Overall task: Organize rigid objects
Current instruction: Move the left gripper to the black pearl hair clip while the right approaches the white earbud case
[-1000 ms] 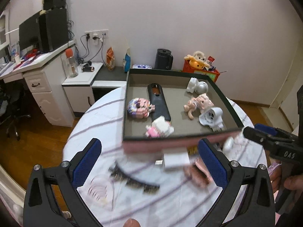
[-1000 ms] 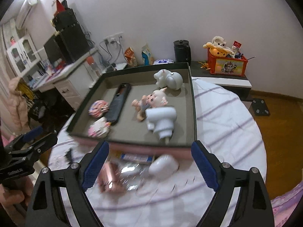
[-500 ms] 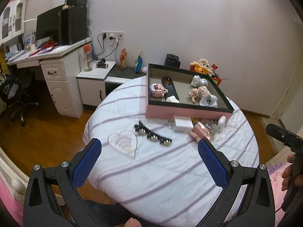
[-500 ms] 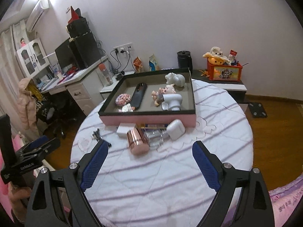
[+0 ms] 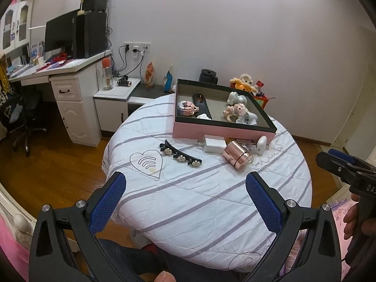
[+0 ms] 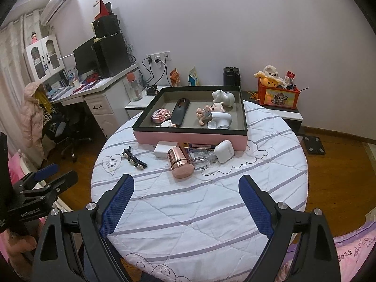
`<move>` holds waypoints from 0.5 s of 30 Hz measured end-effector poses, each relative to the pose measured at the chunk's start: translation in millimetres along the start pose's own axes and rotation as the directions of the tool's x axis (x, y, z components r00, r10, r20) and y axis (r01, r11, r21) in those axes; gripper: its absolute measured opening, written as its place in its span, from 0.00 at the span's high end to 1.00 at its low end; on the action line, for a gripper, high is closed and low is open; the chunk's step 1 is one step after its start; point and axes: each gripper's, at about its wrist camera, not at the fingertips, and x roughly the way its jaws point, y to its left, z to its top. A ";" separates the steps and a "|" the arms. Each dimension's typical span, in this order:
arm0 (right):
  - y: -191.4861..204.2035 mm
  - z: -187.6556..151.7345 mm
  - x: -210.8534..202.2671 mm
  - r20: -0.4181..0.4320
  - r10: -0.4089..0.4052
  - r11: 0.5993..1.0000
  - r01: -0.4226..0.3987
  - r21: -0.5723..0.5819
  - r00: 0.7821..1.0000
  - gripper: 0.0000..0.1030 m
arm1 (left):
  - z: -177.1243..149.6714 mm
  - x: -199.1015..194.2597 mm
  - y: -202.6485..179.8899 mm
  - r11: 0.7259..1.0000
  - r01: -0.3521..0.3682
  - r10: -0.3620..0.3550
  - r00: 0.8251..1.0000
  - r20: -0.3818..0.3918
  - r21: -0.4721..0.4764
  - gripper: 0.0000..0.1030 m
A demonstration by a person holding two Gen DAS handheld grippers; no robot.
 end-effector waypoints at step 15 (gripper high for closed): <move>0.8 -2.9 -3.0 -0.004 -0.012 1.000 0.012 -0.001 1.000 0.10 | 0.3 -2.2 -4.2 1.000 -0.006 0.006 1.000 -0.002 0.001 0.00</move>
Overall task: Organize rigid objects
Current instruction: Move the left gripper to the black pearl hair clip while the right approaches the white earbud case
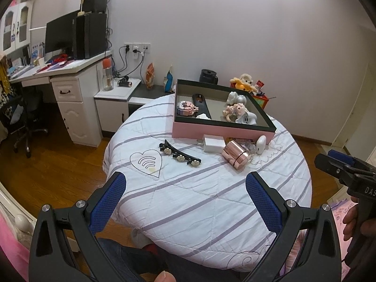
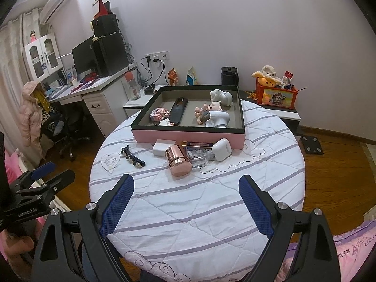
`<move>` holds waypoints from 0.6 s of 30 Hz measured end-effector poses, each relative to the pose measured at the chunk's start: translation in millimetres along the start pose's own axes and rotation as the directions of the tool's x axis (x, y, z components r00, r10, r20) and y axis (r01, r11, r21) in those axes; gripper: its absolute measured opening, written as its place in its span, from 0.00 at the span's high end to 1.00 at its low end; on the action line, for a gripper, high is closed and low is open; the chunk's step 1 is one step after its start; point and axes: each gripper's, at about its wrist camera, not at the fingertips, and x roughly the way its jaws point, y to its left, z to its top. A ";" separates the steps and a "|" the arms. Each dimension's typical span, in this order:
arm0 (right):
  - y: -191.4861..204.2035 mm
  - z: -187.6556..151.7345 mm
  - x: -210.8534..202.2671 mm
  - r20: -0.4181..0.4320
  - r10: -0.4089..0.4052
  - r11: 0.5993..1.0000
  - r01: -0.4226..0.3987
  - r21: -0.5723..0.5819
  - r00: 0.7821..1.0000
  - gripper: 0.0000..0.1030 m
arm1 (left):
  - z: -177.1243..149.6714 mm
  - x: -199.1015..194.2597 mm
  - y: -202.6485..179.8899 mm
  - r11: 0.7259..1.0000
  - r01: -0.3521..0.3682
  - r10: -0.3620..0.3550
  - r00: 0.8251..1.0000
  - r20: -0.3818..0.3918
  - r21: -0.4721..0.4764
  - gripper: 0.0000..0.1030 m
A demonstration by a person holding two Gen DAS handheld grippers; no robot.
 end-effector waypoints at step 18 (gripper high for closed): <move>-31.7 1.5 56.8 -0.103 -0.017 0.999 0.022 0.046 0.995 0.10 | 7.6 93.7 5.5 0.998 -0.065 0.064 0.989 -0.133 0.001 0.00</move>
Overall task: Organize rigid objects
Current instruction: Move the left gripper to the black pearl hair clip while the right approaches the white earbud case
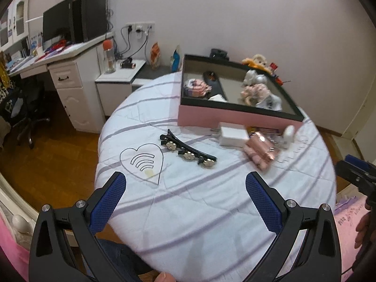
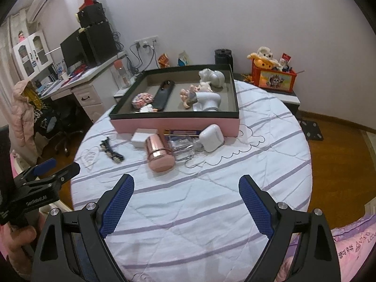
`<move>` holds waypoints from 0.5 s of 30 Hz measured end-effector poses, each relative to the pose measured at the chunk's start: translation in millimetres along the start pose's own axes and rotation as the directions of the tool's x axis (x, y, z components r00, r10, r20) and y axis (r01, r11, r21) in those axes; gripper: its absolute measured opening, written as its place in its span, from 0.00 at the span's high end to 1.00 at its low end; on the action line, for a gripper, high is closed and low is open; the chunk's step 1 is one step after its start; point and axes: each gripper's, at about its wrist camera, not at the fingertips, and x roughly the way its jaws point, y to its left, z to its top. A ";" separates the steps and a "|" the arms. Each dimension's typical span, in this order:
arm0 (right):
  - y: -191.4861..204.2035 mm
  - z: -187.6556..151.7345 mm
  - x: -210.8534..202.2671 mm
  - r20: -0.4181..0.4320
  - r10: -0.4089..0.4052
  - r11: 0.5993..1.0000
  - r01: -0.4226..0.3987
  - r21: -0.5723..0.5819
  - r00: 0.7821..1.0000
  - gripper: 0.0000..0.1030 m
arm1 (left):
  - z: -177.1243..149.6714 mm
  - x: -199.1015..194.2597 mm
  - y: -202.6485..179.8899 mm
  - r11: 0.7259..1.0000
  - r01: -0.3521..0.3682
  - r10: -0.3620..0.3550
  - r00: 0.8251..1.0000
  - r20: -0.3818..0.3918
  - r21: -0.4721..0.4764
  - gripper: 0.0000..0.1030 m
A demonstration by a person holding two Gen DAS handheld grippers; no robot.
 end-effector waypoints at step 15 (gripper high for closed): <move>-40.1 26.3 77.0 -0.092 -0.007 0.998 0.013 0.069 0.996 0.10 | 20.9 98.3 0.3 0.994 -0.059 0.068 0.992 -0.106 0.092 0.00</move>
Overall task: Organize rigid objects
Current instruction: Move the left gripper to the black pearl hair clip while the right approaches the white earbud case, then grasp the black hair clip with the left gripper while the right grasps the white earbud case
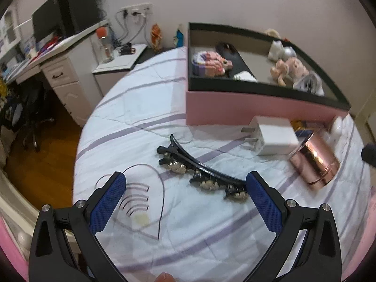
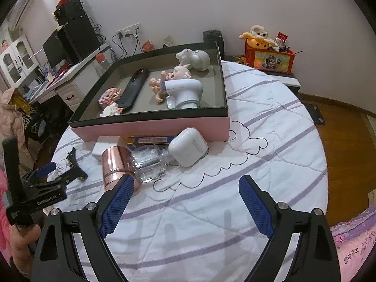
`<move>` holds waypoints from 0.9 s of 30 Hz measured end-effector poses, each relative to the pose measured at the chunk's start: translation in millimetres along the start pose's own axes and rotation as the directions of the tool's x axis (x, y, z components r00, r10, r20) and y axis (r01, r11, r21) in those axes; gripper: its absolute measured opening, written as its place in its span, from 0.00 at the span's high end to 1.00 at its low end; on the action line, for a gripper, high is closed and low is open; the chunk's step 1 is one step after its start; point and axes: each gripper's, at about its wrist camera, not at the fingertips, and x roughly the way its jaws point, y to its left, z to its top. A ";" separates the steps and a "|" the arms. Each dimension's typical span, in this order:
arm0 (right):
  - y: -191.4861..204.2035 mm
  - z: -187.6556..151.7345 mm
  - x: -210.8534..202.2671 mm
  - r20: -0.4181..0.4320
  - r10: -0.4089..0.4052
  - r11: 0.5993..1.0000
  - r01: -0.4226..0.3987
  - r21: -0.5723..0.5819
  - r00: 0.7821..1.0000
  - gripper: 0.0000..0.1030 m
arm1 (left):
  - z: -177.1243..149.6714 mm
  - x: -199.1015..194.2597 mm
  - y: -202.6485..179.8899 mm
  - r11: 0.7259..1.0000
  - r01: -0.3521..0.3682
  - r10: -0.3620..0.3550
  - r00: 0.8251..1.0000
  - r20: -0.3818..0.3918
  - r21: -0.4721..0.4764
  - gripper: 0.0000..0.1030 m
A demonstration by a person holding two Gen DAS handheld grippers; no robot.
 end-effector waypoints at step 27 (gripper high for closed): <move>-6.2 11.1 45.6 -0.060 0.000 1.000 0.001 0.019 0.998 0.10 | -1.2 3.7 -2.5 0.985 0.143 -0.145 0.989 0.016 0.099 0.12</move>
